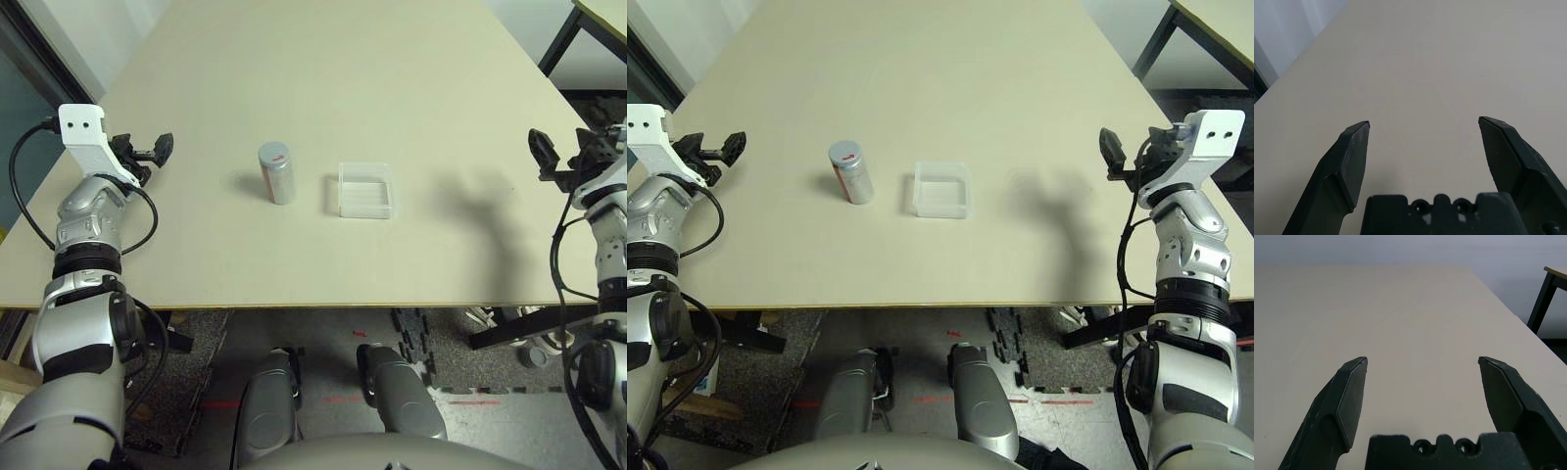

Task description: Pour the medicine from the bottle into the box.

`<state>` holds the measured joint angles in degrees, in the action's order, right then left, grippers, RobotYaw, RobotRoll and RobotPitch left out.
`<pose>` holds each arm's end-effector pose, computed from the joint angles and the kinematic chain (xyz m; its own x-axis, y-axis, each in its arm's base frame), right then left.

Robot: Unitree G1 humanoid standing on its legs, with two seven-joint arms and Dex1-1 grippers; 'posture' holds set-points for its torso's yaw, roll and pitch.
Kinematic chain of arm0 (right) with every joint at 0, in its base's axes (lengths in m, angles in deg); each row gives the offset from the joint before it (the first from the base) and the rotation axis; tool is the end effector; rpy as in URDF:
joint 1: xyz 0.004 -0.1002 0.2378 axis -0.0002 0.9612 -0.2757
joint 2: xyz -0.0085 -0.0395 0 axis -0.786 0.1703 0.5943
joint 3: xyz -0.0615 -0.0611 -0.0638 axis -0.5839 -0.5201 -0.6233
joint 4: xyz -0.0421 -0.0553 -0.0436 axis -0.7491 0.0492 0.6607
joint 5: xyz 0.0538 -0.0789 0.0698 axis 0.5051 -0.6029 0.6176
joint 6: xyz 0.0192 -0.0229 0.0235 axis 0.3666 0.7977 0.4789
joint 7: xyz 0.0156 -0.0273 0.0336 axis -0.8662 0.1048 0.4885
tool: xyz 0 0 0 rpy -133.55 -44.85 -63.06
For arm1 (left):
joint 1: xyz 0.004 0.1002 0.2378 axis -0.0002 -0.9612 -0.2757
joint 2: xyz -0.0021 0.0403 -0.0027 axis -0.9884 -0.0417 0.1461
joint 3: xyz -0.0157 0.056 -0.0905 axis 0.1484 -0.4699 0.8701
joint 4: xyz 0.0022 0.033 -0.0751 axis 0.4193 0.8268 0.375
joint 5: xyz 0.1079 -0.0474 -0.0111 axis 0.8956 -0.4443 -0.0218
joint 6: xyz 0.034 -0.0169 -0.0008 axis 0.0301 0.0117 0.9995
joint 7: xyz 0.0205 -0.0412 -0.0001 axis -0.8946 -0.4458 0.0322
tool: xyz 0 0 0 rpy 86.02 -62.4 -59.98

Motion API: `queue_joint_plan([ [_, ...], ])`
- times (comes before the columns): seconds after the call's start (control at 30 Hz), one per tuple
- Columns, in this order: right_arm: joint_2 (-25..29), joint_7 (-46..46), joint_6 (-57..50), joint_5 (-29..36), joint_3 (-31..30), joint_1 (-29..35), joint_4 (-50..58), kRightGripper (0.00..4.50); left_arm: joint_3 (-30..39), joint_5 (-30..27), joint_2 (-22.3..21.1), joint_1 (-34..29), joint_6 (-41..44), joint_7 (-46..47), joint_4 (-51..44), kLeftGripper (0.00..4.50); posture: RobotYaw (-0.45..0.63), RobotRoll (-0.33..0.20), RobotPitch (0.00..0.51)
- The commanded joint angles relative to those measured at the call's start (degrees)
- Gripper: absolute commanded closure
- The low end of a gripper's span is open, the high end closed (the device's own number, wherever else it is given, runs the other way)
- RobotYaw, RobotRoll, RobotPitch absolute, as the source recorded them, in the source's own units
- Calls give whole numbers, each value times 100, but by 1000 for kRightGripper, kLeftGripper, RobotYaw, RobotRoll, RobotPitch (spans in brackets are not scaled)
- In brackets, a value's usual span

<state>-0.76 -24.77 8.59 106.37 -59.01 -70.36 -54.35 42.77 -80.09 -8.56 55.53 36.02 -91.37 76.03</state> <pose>0.2931 -0.3413 0.1499 0.9865 0.0209 0.1627 -0.0214 0.9998 0.0013 0.3242 0.3445 0.1521 0.9996 0.0025 0.0299 -0.0028 0.9999 0.0108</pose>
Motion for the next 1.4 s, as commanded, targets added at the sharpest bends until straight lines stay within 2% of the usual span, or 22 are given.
queue_joint_plan([
  [0.03,-53,6,69,-76,-53,-46,-104,0,-18,7,32,15,14,35,23,34,-181,0,144],
  [0.37,-123,-74,164,-115,-108,-185,-266,0,33,-30,-61,-19,22,0,-60,34,-152,0,131],
  [0.87,-199,-432,293,-50,-182,-282,-265,0,2,-106,64,-155,244,-174,-388,34,-143,0,122],
  [1.07,-230,-975,165,153,-247,-220,15,0,-26,-254,140,-320,631,-421,-827,34,-142,0,125],
  [1.27,-207,-2151,-419,571,-562,22,742,0,-67,-363,213,-536,1006,-622,-1380,34,-138,0,130],
  [1.4,-136,-2762,-617,632,-839,194,1178,0,-73,-482,235,-652,1322,-789,-1703,34,-133,0,132],
])
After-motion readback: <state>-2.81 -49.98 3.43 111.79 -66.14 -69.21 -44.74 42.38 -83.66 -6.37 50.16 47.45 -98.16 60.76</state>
